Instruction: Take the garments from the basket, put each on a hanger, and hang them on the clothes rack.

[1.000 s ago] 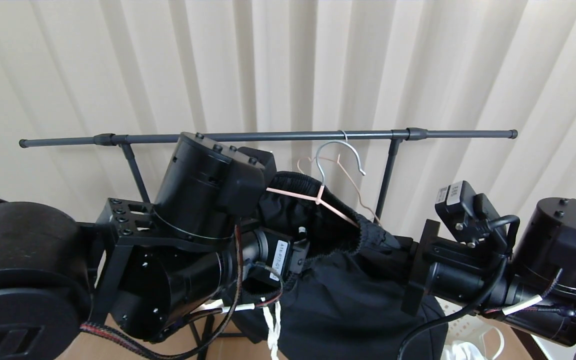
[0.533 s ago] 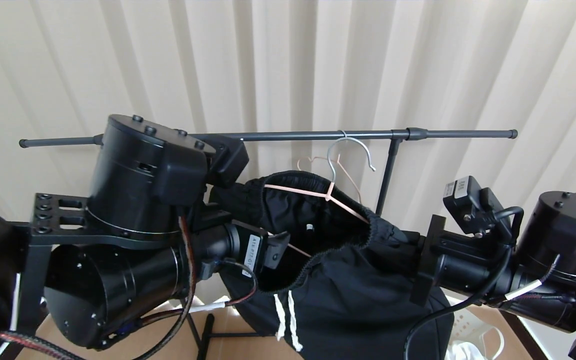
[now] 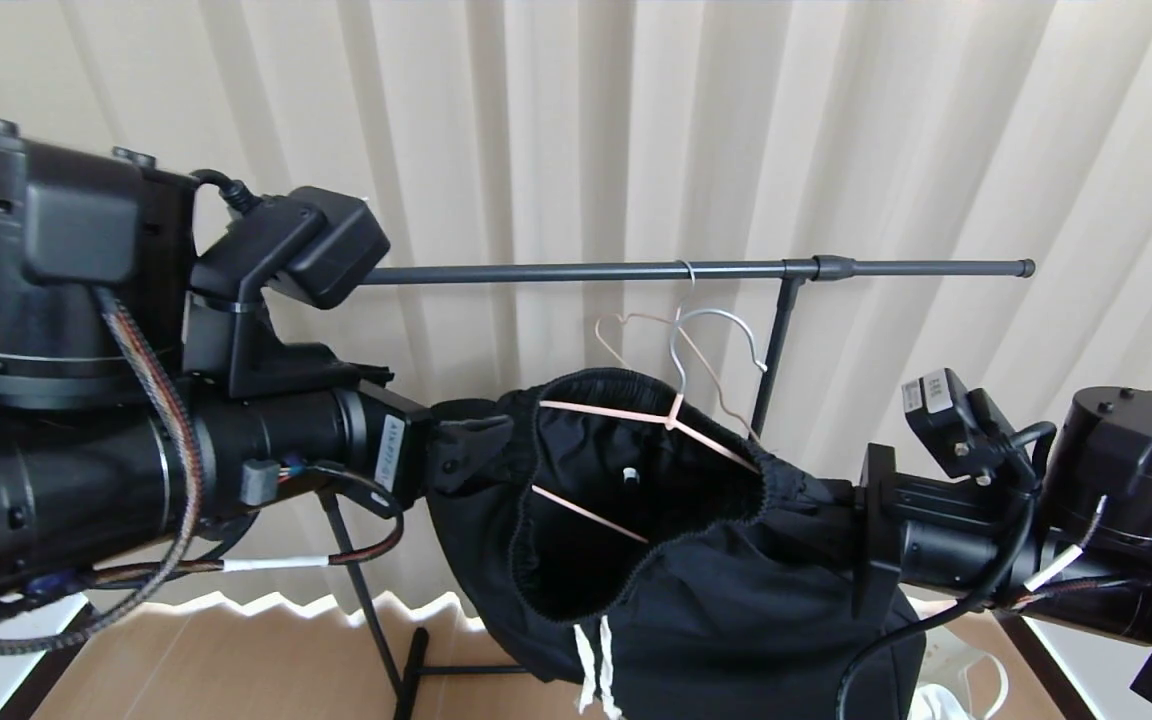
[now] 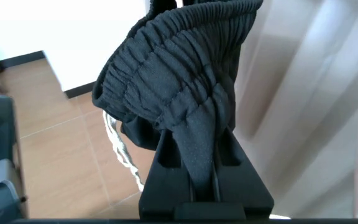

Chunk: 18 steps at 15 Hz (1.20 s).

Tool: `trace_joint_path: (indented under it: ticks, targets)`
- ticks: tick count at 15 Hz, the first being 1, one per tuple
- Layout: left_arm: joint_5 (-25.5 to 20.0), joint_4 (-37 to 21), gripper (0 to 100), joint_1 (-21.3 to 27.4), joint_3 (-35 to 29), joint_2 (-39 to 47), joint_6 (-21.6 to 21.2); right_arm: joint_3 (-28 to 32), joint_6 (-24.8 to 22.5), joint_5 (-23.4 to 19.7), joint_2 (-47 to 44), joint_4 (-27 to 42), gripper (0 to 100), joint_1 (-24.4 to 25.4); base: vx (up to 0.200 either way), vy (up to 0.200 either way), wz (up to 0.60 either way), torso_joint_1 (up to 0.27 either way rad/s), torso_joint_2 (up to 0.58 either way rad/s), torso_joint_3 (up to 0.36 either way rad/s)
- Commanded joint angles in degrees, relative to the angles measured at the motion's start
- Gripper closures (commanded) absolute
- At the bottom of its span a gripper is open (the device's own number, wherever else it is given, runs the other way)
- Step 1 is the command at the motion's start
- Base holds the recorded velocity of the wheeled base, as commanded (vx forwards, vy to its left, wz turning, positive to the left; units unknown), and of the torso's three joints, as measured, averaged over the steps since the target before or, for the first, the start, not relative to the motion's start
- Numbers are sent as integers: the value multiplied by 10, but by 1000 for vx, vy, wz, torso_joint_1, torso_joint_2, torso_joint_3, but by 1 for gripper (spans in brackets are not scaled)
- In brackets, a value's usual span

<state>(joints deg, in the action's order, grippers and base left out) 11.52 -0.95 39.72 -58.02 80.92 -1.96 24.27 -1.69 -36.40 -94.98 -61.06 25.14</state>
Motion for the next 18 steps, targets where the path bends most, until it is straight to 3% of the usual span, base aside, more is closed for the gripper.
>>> trace_joint_path:
  ticks: [1, 5, 7, 10, 11, 12, 14, 18]
  targets:
    - [-73, -12, 0, -73, 0, -27, -51, -8, -2, -39, -2, 0, 100, -24, 0, 0, 0, 0, 0, 0]
    - [-257, -125, 0, -112, -44, -29, -96, -26, -2, -138, -1, 0, 100, -53, 0, 0, 0, 0, 0, 0]
    - [-309, -203, 0, -133, -102, -2, -182, -33, -9, -166, -2, 0, 100, -54, 0, 0, 0, 0, 0, 0]
    - [-316, -247, 0, -135, -122, 28, -359, -39, -9, -186, 2, 0, 100, -54, 0, 0, 0, 0, 0, 0]
    - [-316, -247, 0, -135, -122, 28, -359, -39, -9, -186, 2, 0, 100, -54, 0, 0, 0, 0, 0, 0]
    - [-316, -247, 0, -132, -119, 52, -435, -41, -9, -194, 6, 1, 100, -54, 0, 0, 0, 0, 0, 0]
    - [-316, -247, 0, -115, -115, 71, -462, -44, -9, -194, 8, 0, 100, -50, 0, 0, 0, 0, 0, 0]
    - [-315, -244, 0, -97, -111, 97, -461, -49, -9, -205, 25, 1, 100, -49, 0, 0, 0, 0, 0, 0]
